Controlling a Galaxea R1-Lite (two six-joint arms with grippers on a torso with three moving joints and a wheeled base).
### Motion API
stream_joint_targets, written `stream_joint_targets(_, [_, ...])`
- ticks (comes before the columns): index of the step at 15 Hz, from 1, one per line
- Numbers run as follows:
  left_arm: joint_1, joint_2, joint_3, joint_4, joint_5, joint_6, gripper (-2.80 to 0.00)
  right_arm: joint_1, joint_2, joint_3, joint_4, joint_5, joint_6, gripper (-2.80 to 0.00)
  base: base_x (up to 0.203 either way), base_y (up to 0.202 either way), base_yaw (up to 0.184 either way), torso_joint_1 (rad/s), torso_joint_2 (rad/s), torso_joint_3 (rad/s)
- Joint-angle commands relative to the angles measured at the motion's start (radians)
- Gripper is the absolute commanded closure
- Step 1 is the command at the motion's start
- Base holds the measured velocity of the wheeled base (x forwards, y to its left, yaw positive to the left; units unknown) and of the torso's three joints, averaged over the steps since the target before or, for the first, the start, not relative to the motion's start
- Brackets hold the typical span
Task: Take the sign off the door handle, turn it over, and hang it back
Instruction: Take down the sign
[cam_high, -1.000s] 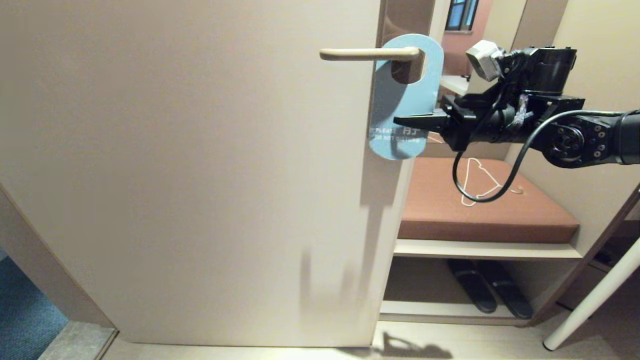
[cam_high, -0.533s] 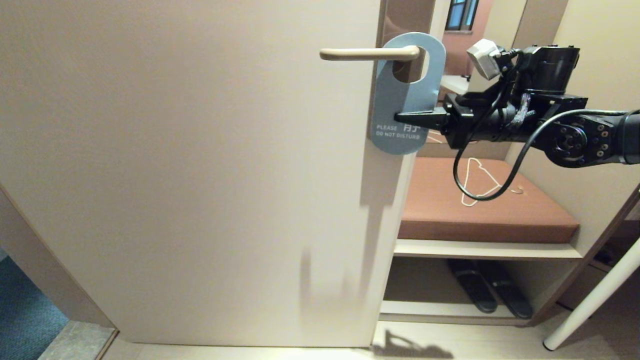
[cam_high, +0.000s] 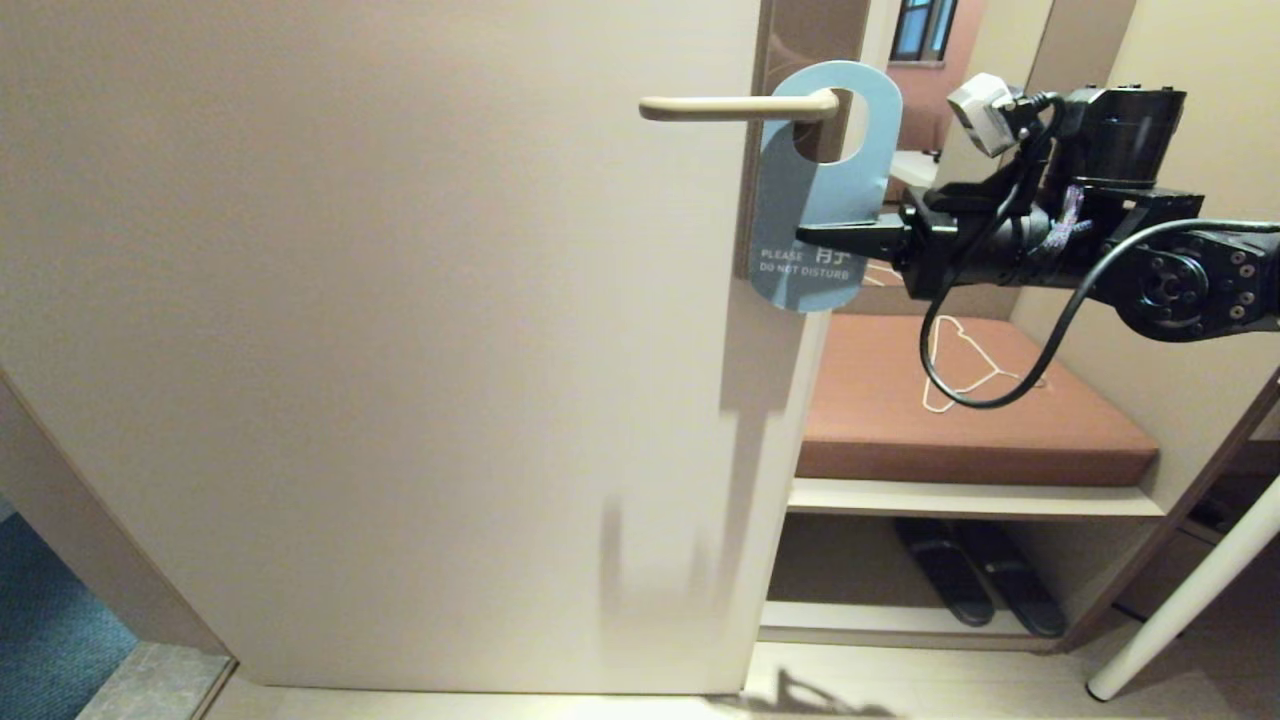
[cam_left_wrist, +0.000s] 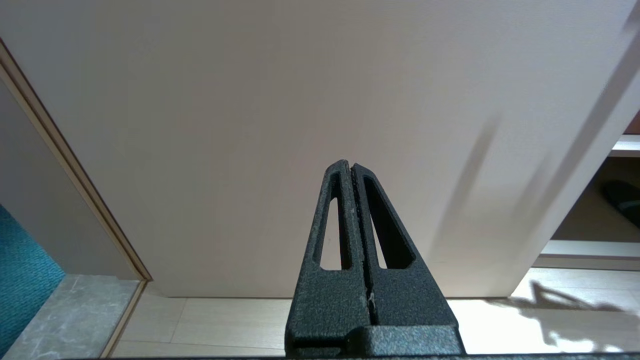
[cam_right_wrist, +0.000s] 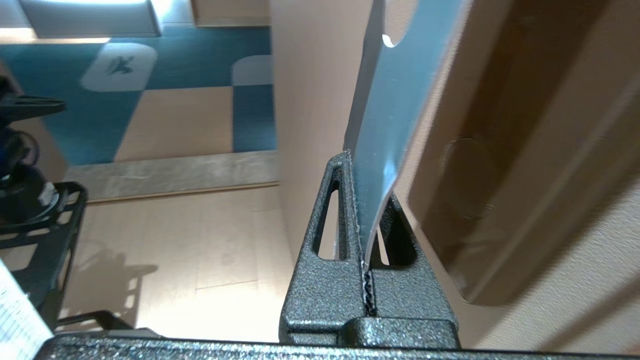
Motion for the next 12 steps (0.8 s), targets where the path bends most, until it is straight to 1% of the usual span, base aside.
stream_joint_targets(1, [0.0,0.001,0.0,0.0,0.0,0.0,0.0,0.006,-0.018,0.002,-0.003,-0.022,-0.001,0.0,0.0,0.0,0.0,0.0,0.0,0.0])
stream_joint_targets(3, [0.0,0.001,0.0,0.0,0.0,0.0,0.0,0.027,-0.035,0.018,-0.003,-0.093,0.002,0.0,0.0,0.0,0.0,0.0,0.0,0.0])
stream_joint_targets(6, [0.0,0.001,0.0,0.0,0.0,0.0,0.0,0.051,-0.061,0.051,-0.004,-0.104,0.001,0.0,0.0,0.0,0.0,0.0,0.0,0.0])
stream_joint_targets(7, [0.0,0.001,0.0,0.0,0.0,0.0,0.0,0.057,-0.068,0.058,-0.004,-0.121,0.001,0.0,0.0,0.0,0.0,0.0,0.0,0.0])
stream_joint_targets(9, [0.0,0.001,0.0,0.0,0.001,0.0,0.0,0.076,-0.072,0.061,-0.004,-0.183,0.002,0.0,0.0,0.0,0.0,0.0,0.0,0.0])
stream_joint_targets(11, [0.0,0.001,0.0,0.0,0.002,0.0,0.0,0.092,-0.081,0.062,-0.008,-0.229,0.002,0.0,0.0,0.0,0.0,0.0,0.0,0.0])
stream_joint_targets(12, [0.0,0.001,0.0,0.0,0.0,0.0,0.0,0.1,-0.083,0.071,-0.03,-0.248,0.002,0.0,0.0,0.0,0.0,0.0,0.0,0.0])
